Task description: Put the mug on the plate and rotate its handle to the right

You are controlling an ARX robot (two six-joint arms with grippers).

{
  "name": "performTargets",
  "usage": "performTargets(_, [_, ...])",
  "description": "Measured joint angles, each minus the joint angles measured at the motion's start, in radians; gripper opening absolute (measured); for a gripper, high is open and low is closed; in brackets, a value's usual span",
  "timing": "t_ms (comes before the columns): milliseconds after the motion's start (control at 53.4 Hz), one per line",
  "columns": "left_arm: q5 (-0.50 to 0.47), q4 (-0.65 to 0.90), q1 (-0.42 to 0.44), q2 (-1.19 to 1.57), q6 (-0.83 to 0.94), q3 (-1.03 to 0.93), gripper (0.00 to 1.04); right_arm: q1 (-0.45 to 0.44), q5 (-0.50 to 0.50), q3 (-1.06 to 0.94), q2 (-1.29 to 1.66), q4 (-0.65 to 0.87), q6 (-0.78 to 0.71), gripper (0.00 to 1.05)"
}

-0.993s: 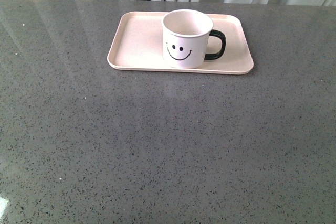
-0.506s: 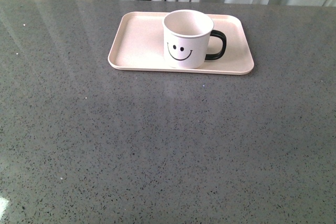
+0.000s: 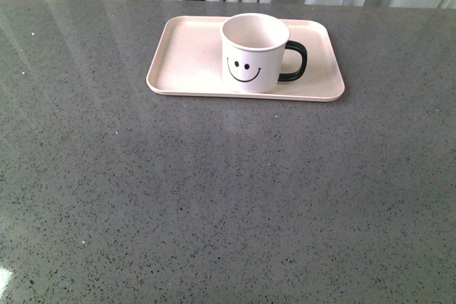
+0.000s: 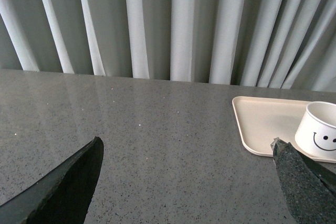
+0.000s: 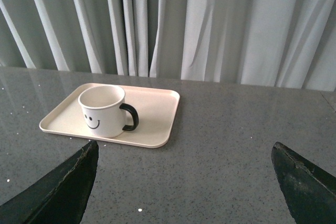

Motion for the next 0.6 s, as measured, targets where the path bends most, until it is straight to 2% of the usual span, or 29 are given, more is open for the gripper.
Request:
performTargets(37, [0.000,0.000,0.000,0.000,0.000,0.000,0.96,-0.006,-0.022,0.009,0.018,-0.027,-0.007,0.96])
performTargets(75, [-0.001,0.000,0.000,0.000,0.000,0.000,0.96,-0.045,-0.124,0.085,0.127,-0.195,-0.036,0.96])
performTargets(112, [0.001,0.000,0.000,0.000,0.000,0.000,0.96,-0.076,-0.166,0.157,0.274,-0.274,-0.066,0.96])
performTargets(244, [0.001,0.000,0.000,0.000,0.000,0.000,0.96,-0.112,-0.156,0.392,0.785,-0.074,-0.142,0.96])
performTargets(375, [0.000,0.000,0.000,0.000,0.000,0.000,0.96,-0.087,-0.114,0.571,1.098,0.008,-0.146,0.96])
performTargets(600, [0.000,0.000,0.000,0.000,0.000,0.000,0.96,0.006,-0.085,0.993,1.605,-0.132,-0.136,0.96])
